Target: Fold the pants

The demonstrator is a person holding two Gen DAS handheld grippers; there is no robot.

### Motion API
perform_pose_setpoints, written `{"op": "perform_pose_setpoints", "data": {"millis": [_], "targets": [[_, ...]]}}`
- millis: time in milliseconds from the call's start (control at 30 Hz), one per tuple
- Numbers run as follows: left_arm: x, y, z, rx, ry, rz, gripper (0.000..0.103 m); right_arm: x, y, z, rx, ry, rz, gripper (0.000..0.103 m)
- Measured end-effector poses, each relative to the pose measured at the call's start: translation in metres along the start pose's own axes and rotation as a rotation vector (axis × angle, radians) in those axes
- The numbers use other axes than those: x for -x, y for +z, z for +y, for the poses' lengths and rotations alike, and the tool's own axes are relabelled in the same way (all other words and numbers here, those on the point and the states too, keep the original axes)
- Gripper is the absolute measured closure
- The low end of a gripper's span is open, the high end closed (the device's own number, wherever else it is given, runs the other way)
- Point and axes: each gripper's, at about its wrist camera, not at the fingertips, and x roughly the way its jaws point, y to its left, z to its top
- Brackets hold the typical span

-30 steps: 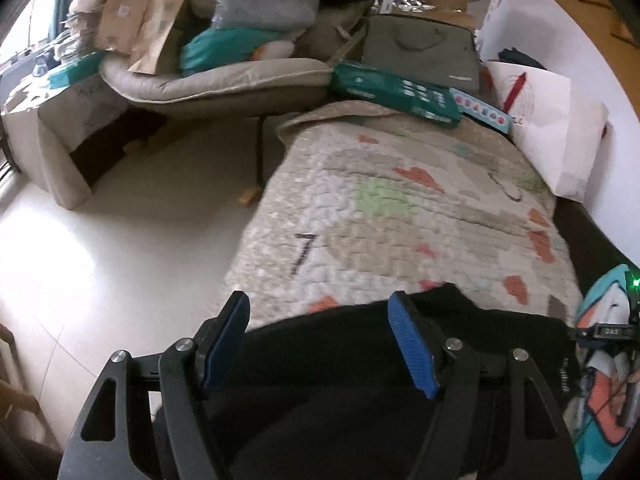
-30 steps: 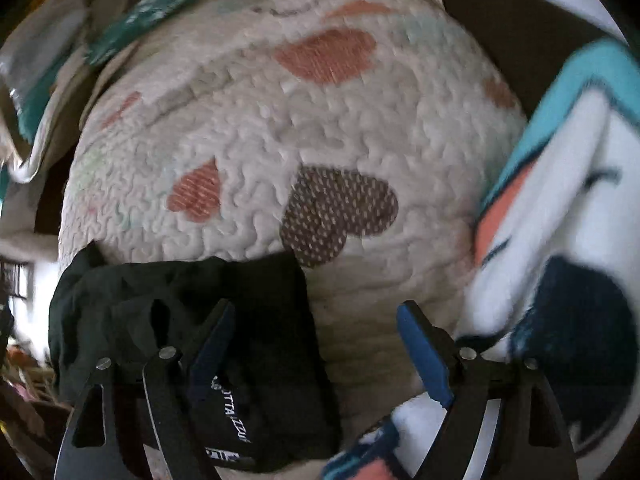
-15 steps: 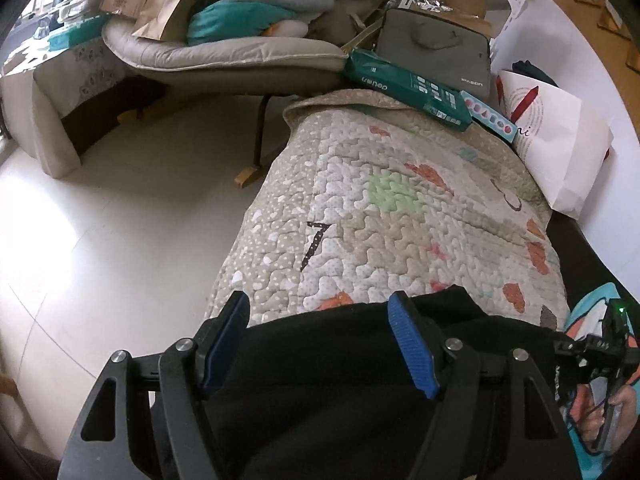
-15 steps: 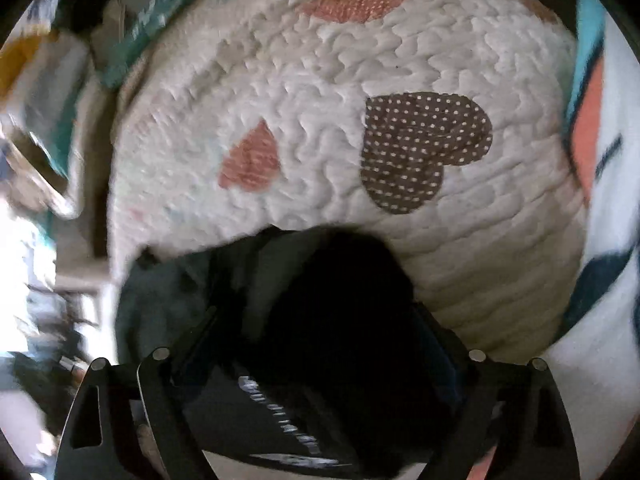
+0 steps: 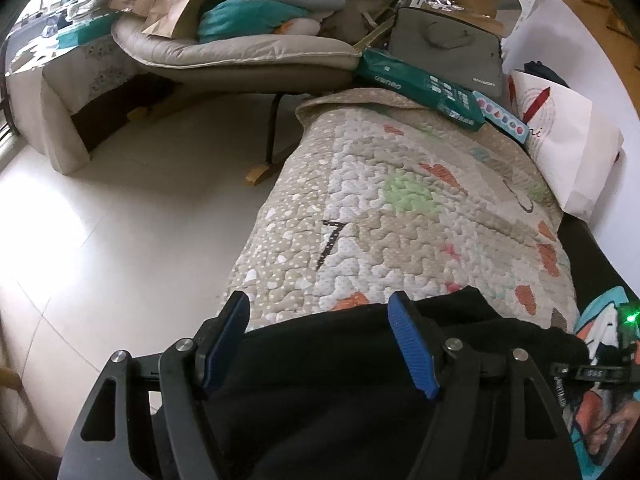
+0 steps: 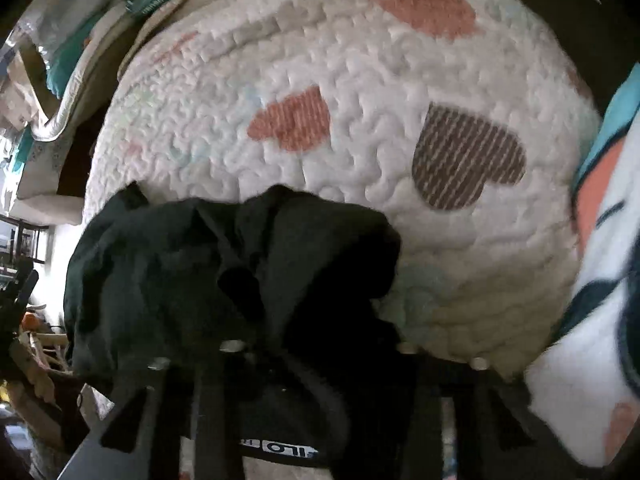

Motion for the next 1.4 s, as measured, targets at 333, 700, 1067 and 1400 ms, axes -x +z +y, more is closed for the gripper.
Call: {"op": "perform_pose_setpoints", "data": {"millis": [333, 700, 1067, 1400], "targets": [[-0.01, 0.005, 0.034, 0.137, 0.061, 0.029, 0.032, 0.026, 0.02, -0.047, -0.123, -0.17, -0.084, 0.092], [0.009, 0.016, 0.058, 0.168, 0.152, -0.042, 0.032, 0.025, 0.016, -0.088, -0.214, -0.364, -0.024, 0.024], [0.034, -0.006, 0.142, 0.432, 0.175, 0.002, 0.032, 0.127, -0.01, -0.021, -0.15, -0.41, -0.291, 0.02], [0.054, -0.025, 0.151, 0.517, 0.125, -0.007, 0.032, 0.024, -0.044, 0.262, 0.703, 0.037, -0.169, 0.025]]}}
